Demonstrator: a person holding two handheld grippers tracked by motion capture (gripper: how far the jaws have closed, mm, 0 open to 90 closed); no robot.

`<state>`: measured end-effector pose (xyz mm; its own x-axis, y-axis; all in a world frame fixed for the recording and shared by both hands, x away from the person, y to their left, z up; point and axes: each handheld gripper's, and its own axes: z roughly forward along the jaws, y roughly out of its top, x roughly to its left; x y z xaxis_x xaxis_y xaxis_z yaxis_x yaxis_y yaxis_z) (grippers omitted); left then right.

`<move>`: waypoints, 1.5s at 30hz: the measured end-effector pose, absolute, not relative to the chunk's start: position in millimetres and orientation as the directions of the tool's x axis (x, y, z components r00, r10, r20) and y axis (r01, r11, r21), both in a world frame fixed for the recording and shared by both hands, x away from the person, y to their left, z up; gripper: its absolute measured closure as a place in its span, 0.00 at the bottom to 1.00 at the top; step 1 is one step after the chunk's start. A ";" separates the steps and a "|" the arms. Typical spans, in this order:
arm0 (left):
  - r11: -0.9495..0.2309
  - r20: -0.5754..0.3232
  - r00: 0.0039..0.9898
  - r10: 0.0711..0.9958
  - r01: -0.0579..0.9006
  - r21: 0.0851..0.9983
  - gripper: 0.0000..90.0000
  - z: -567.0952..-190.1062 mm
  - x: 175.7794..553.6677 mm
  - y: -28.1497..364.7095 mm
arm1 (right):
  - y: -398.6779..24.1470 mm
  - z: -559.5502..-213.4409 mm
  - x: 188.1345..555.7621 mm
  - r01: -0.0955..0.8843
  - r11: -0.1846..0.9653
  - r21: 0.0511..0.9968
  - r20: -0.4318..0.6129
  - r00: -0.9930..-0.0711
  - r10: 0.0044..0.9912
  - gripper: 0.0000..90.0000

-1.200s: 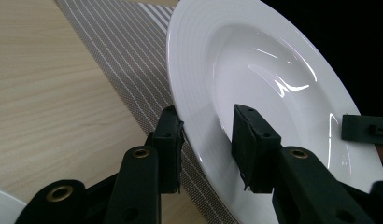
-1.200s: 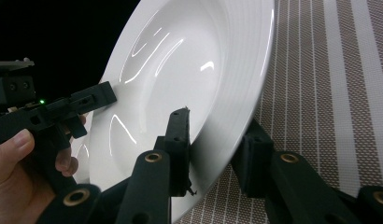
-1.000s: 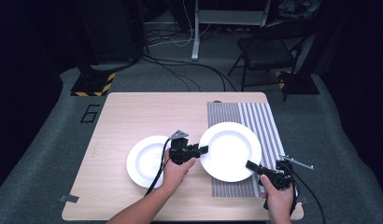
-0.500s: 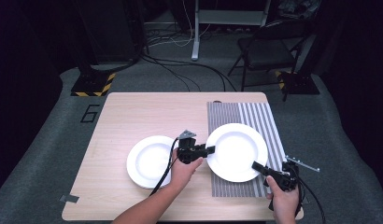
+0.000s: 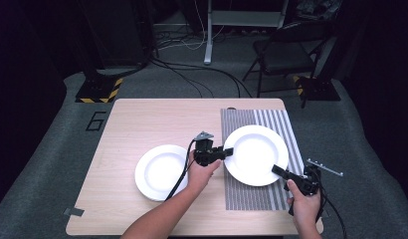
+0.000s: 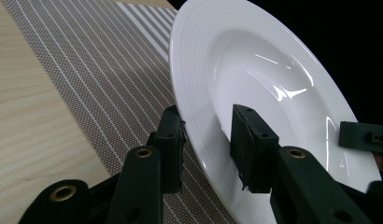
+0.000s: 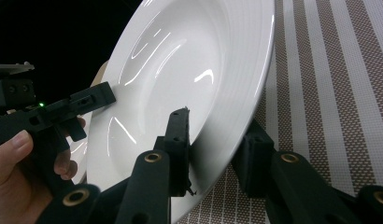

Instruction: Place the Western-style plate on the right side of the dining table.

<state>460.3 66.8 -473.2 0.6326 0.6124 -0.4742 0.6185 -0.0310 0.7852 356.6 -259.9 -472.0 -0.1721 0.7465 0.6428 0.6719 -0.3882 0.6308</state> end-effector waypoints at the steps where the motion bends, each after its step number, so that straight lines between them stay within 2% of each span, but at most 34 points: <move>1: -0.029 -0.478 0.631 0.612 0.622 0.783 0.72 -473.4 461.7 66.2 | -260.1 -471.2 357.7 0.677 -0.394 0.622 0.649 -0.164 0.743 0.77; 8: -0.001 -0.502 0.609 0.614 0.637 0.771 0.73 -477.8 470.9 64.1 | -261.0 -470.1 367.4 0.676 -0.380 0.632 0.635 -0.170 0.754 0.77; 27: -0.005 -0.498 0.607 0.620 0.638 0.770 0.73 -484.2 483.1 54.9 | -266.1 -476.3 377.0 0.664 -0.379 0.644 0.620 -0.164 0.767 0.77; 45: -0.023 -0.496 0.603 0.625 0.649 0.760 0.73 -496.1 490.7 42.5 | -276.1 -492.3 384.4 0.679 -0.389 0.622 0.625 -0.131 0.770 0.75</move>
<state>490.7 42.5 -496.1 0.6028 0.6251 -0.4958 0.6491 -0.0227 0.7604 384.4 -276.1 -492.3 -0.1311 0.7699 0.6246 0.6795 -0.3890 0.6221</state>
